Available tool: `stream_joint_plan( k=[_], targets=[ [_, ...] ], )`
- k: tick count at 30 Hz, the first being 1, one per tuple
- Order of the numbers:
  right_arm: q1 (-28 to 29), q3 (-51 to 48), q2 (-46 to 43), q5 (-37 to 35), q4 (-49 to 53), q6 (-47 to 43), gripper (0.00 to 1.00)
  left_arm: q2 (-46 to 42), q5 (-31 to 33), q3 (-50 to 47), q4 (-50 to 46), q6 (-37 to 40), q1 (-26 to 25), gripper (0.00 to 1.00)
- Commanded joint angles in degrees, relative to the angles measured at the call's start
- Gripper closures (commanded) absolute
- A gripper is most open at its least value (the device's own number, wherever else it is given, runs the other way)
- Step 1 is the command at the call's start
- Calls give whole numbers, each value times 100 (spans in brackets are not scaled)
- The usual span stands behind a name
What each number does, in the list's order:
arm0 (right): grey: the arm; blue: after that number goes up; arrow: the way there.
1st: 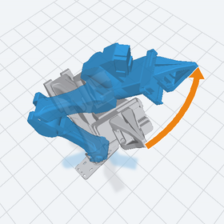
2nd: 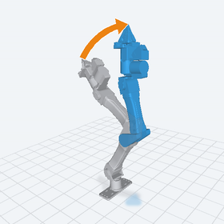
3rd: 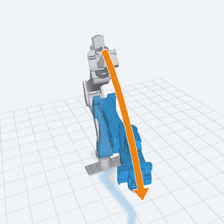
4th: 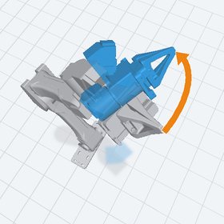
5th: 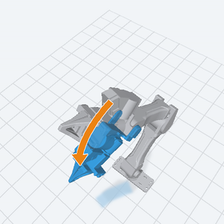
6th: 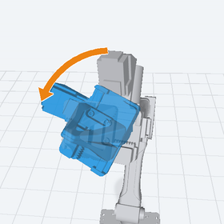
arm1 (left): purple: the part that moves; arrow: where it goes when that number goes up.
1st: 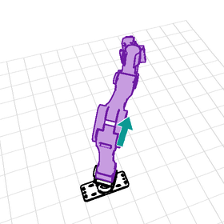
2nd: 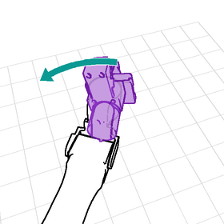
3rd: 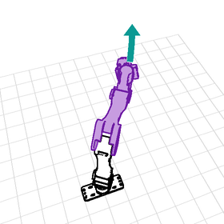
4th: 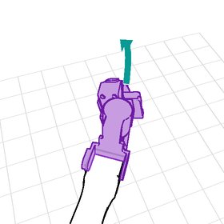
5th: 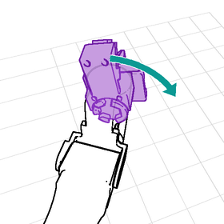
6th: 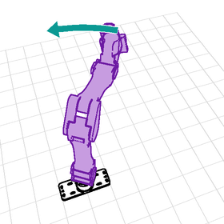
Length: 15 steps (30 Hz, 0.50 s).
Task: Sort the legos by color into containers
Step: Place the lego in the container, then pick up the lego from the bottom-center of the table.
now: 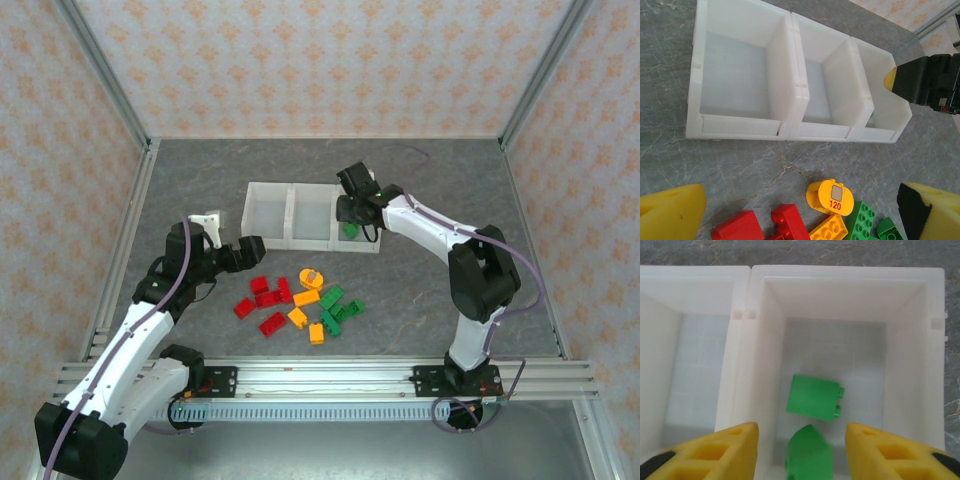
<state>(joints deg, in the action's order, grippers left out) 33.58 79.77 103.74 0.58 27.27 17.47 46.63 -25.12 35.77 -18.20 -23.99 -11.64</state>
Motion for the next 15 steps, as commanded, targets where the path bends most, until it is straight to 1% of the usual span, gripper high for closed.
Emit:
stream_joint_plan(
  k=[1, 3, 7, 10, 12, 15],
  targets=[
    [-1, -91, -378, 180, 164, 115, 46, -5, -125, -44, 201, -1, -40, 1],
    [16, -250, -631, 363, 183, 195, 43, -5, -133, -44, 202, -1, -38, 1],
    [148, -779, -1302, 611, 250, 443, 28, 4, -150, -57, 226, -1, -40, 1],
    [341, -1159, -1773, 736, 434, 599, 24, 47, -192, -61, 270, -1, -32, 1],
    [511, -1387, -2002, 752, 647, 740, 19, 121, -239, -66, 273, -1, -39, 1],
    [763, -1807, -2372, 786, 914, 1004, 8, 227, -332, -61, 290, 5, -38, 1]
  ],
)
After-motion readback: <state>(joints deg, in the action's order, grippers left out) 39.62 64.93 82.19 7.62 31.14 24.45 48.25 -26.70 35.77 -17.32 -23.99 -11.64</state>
